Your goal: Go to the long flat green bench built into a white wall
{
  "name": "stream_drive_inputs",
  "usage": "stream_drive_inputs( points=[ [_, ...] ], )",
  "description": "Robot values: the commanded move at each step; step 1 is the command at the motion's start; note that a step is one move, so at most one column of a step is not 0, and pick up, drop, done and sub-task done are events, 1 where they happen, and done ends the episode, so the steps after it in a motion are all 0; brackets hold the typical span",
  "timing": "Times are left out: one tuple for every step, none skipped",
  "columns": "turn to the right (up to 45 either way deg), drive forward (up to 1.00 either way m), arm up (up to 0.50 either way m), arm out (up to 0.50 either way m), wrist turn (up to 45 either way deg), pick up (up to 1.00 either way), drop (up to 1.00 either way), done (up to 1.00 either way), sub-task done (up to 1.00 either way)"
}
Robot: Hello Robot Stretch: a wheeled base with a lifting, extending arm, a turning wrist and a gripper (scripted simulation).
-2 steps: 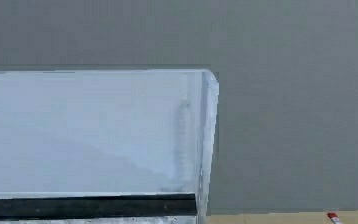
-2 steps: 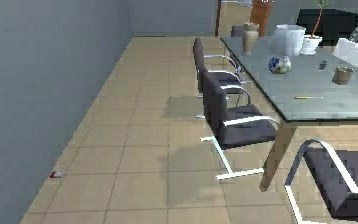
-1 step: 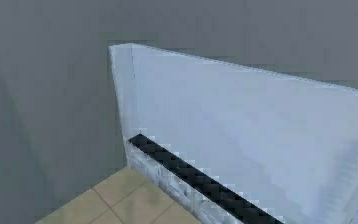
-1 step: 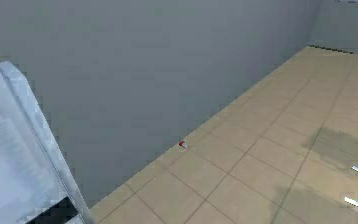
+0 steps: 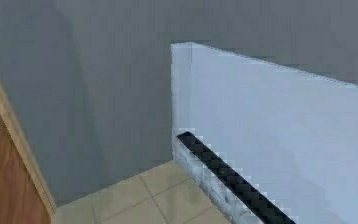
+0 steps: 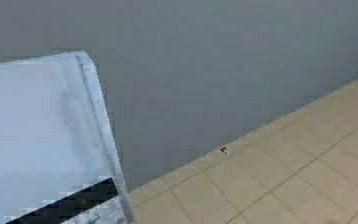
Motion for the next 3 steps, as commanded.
stream_drive_inputs(
  points=[
    [0.0,0.35,0.00,0.00,0.0,0.00,0.00,0.00,0.00],
    [33.0,0.00,0.00,0.00,0.0,0.00,0.00,0.00,0.00],
    [0.0,0.00,0.00,0.00,0.0,0.00,0.00,1.00,0.00]
  ],
)
